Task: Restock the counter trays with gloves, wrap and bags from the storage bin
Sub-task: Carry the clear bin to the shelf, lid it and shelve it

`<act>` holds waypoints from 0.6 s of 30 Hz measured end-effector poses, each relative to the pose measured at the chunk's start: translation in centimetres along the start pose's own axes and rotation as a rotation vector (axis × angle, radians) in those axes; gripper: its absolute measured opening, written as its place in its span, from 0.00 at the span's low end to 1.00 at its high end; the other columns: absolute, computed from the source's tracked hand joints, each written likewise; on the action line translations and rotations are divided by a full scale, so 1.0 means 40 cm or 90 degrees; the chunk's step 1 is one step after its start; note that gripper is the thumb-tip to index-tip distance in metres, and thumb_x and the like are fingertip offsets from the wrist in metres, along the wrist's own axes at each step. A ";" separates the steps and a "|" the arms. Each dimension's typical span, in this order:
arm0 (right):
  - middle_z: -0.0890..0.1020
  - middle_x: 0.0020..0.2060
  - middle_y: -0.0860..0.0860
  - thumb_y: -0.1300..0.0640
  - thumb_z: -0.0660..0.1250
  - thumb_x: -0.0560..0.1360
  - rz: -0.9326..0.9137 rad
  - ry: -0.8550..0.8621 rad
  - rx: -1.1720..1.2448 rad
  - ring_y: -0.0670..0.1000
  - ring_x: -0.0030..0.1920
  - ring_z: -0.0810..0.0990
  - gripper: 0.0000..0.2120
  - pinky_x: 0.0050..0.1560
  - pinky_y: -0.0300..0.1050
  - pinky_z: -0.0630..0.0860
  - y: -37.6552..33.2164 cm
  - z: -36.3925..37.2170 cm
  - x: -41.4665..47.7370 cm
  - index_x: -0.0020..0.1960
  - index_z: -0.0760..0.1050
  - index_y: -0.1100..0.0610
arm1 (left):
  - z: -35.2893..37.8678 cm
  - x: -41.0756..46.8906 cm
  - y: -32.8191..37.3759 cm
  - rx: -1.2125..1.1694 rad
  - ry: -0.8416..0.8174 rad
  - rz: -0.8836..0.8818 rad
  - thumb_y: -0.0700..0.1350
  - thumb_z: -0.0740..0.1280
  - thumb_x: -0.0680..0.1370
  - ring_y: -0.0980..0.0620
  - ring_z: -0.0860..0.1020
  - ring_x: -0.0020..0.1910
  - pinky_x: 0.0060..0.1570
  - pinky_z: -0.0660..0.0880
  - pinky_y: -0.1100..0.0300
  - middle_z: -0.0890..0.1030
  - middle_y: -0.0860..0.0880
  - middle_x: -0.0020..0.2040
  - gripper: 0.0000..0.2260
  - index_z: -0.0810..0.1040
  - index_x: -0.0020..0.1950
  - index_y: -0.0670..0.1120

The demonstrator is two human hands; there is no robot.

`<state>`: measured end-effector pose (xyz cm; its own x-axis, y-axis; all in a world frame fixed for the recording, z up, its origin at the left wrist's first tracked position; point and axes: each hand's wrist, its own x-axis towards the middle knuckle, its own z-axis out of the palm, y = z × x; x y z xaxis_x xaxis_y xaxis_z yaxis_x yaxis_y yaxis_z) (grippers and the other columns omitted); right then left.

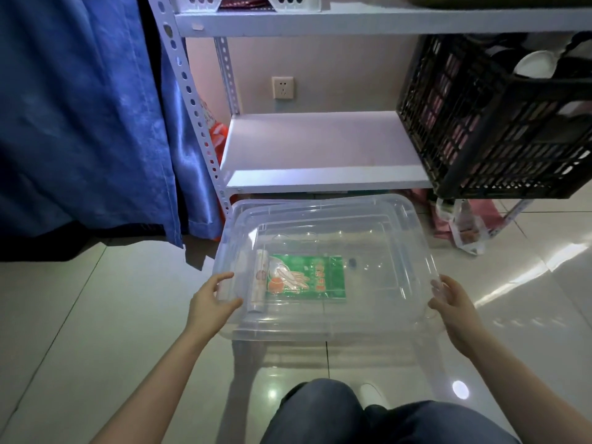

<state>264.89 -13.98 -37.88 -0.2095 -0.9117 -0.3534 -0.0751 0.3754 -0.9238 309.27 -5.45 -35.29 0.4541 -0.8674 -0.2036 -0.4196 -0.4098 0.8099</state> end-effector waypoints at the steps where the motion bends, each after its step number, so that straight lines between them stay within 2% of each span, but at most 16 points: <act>1: 0.69 0.70 0.58 0.77 0.58 0.73 -0.007 -0.001 0.000 0.55 0.70 0.67 0.30 0.66 0.49 0.65 -0.004 0.000 0.004 0.71 0.63 0.58 | -0.007 -0.001 -0.005 -0.011 0.017 0.004 0.37 0.75 0.68 0.47 0.76 0.58 0.52 0.74 0.58 0.80 0.49 0.57 0.22 0.77 0.58 0.54; 3: 0.69 0.70 0.58 0.77 0.59 0.73 -0.016 -0.003 -0.010 0.54 0.70 0.68 0.30 0.65 0.49 0.66 -0.019 0.006 0.014 0.71 0.62 0.58 | -0.020 0.001 -0.008 -0.027 0.035 0.021 0.32 0.71 0.67 0.48 0.77 0.56 0.50 0.76 0.57 0.80 0.50 0.54 0.24 0.78 0.56 0.55; 6: 0.70 0.69 0.56 0.76 0.60 0.73 -0.028 -0.013 -0.042 0.53 0.69 0.68 0.30 0.63 0.48 0.66 -0.050 0.035 0.031 0.71 0.62 0.57 | -0.029 0.020 0.003 -0.045 0.086 0.026 0.30 0.69 0.67 0.52 0.77 0.52 0.45 0.74 0.61 0.80 0.50 0.53 0.24 0.78 0.55 0.55; 8: 0.71 0.66 0.54 0.74 0.60 0.73 -0.039 -0.016 -0.087 0.53 0.65 0.71 0.28 0.61 0.47 0.67 -0.068 0.064 0.038 0.71 0.64 0.57 | -0.030 0.039 0.009 -0.045 0.120 0.017 0.31 0.68 0.67 0.57 0.77 0.47 0.40 0.72 0.64 0.80 0.49 0.53 0.24 0.78 0.55 0.55; 10: 0.73 0.60 0.54 0.72 0.61 0.73 -0.048 -0.010 -0.159 0.52 0.58 0.72 0.27 0.55 0.48 0.69 -0.077 0.088 0.035 0.70 0.65 0.58 | -0.025 0.056 0.007 -0.031 0.121 0.009 0.31 0.68 0.68 0.55 0.76 0.47 0.38 0.72 0.66 0.80 0.47 0.54 0.23 0.77 0.57 0.54; 11: 0.73 0.57 0.54 0.71 0.61 0.73 -0.050 -0.003 -0.202 0.52 0.55 0.72 0.26 0.53 0.47 0.68 -0.076 0.098 0.032 0.69 0.65 0.59 | -0.021 0.062 0.005 -0.017 0.112 0.004 0.30 0.68 0.68 0.52 0.76 0.49 0.40 0.74 0.64 0.80 0.47 0.55 0.23 0.77 0.58 0.52; 13: 0.73 0.53 0.54 0.69 0.60 0.73 -0.053 0.009 -0.283 0.54 0.51 0.72 0.23 0.52 0.47 0.68 -0.062 0.110 0.026 0.68 0.66 0.60 | -0.009 0.074 -0.001 0.027 0.088 -0.006 0.31 0.69 0.69 0.47 0.76 0.53 0.50 0.78 0.53 0.78 0.45 0.58 0.24 0.75 0.62 0.49; 15: 0.75 0.52 0.56 0.67 0.59 0.74 -0.034 0.013 -0.316 0.57 0.49 0.74 0.21 0.50 0.47 0.69 -0.044 0.112 0.029 0.66 0.66 0.59 | 0.001 0.086 -0.010 0.060 0.072 -0.008 0.34 0.70 0.70 0.44 0.76 0.56 0.57 0.76 0.44 0.76 0.44 0.61 0.25 0.72 0.65 0.47; 18: 0.77 0.52 0.59 0.63 0.59 0.76 0.007 0.023 -0.350 0.60 0.50 0.75 0.18 0.49 0.49 0.69 -0.045 0.111 0.054 0.66 0.66 0.61 | 0.008 0.114 -0.014 0.053 0.054 0.003 0.38 0.70 0.73 0.42 0.74 0.59 0.61 0.74 0.42 0.75 0.43 0.64 0.25 0.69 0.68 0.47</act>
<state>268.89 -17.37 -37.65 -0.2459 -0.9046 -0.3483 -0.5694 0.4256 -0.7033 311.34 -9.27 -36.85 0.5149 -0.8440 -0.1502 -0.4841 -0.4308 0.7616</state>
